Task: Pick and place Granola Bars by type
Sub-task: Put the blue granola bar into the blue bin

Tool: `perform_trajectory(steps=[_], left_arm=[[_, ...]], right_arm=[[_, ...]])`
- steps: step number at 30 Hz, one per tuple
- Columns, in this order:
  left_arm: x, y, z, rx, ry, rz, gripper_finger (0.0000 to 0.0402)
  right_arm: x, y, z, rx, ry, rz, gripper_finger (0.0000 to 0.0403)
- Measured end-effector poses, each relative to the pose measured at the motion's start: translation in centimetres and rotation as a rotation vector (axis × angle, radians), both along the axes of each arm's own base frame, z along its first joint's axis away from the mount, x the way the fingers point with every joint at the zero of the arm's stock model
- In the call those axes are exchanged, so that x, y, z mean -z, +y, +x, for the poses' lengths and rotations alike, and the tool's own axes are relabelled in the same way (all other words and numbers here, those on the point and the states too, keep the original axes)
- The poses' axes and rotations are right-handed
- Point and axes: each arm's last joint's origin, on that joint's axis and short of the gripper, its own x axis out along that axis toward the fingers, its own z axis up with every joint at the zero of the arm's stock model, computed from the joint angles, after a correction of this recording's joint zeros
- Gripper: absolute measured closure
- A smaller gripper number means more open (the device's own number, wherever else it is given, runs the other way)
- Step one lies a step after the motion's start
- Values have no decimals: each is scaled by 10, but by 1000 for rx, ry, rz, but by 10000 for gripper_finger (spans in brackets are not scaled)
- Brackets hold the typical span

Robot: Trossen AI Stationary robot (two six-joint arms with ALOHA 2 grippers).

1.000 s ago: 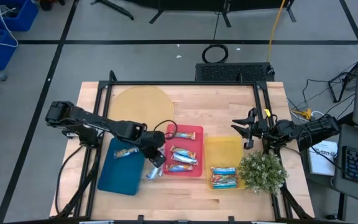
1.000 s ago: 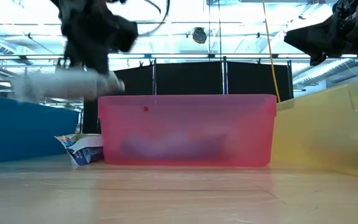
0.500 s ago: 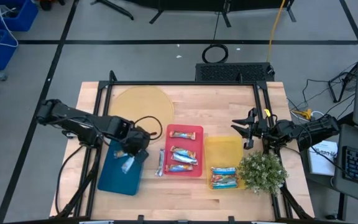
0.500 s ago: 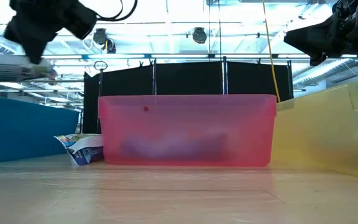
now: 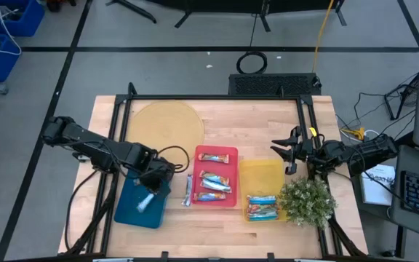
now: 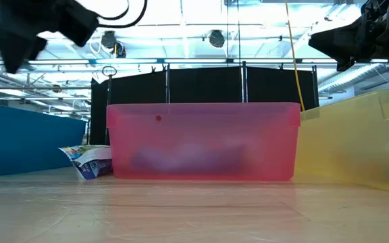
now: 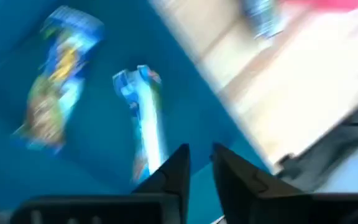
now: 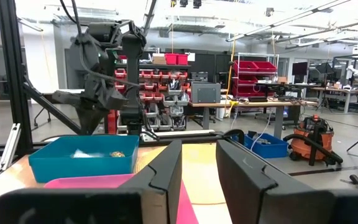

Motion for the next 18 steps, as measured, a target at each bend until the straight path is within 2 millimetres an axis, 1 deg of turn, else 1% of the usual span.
perform_trajectory(steps=[5, 9, 13, 16, 18], left_arm=[[-2, -2, 10, -28, -106, 6, 263], [-4, 0, 21, -116, -231, 73, 231], [-6, 5, 29, -157, -299, 88, 221], [0, 7, 39, -133, -319, 99, 224], [9, 7, 47, -92, -321, 108, 229]], right_arm=[[0, 0, 0, 0, 0, 0, 312], [0, 0, 0, 0, 0, 0, 312], [0, 0, 0, 0, 0, 0, 312], [0, 0, 0, 0, 0, 0, 312], [0, 0, 0, 0, 0, 0, 312]])
